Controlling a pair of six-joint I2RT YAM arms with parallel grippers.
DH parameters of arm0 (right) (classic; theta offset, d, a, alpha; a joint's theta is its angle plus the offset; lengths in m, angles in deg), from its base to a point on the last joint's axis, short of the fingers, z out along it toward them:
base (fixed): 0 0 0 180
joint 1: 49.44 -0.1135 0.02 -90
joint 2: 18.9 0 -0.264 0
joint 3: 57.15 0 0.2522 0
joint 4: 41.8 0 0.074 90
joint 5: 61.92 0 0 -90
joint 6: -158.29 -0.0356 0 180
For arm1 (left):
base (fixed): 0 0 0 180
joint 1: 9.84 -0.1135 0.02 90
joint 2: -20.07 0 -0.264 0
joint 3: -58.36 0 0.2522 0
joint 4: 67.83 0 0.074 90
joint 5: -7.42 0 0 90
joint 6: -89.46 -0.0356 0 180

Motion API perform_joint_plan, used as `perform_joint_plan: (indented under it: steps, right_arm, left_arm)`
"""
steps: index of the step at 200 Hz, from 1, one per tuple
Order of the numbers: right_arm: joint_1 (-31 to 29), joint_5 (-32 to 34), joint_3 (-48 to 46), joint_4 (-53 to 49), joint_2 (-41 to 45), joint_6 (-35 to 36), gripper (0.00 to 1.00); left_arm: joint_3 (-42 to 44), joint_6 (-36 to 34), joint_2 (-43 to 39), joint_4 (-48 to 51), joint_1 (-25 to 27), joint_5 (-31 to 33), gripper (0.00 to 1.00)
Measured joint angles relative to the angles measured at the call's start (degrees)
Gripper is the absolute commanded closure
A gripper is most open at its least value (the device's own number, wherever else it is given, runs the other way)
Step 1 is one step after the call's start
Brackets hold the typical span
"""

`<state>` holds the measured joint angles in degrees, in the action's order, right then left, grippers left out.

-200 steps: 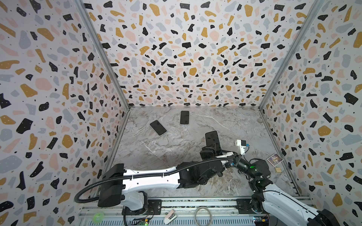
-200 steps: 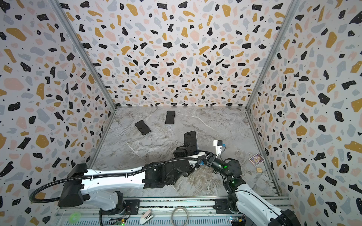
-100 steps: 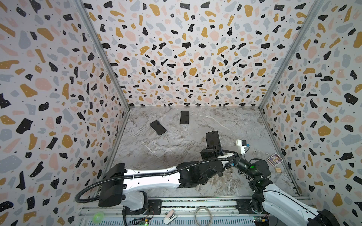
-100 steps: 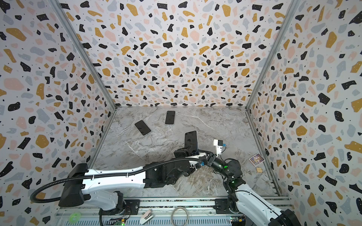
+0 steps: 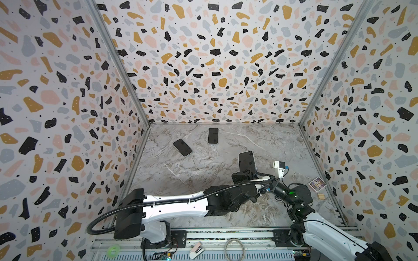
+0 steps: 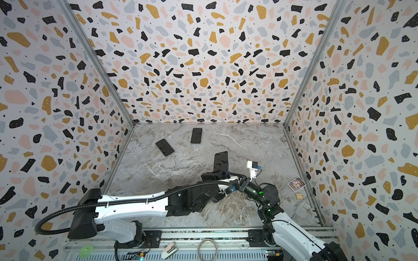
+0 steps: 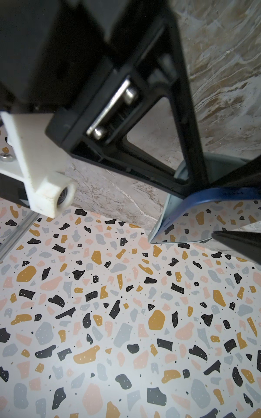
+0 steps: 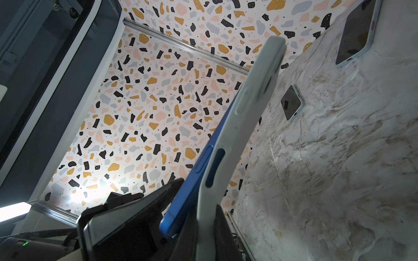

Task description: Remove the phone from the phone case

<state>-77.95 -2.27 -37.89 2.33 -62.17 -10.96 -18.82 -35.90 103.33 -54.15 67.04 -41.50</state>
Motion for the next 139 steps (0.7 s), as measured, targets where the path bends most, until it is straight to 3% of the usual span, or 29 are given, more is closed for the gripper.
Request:
perform_joint_plan:
  steps: [139]
  right_arm:
    - [-0.28, -0.68, 0.02, -0.61, 1.46, 0.04, 1.00]
  left_arm:
    - [0.74, 1.70, -2.21, -1.44, -1.51, -3.52, 0.89]
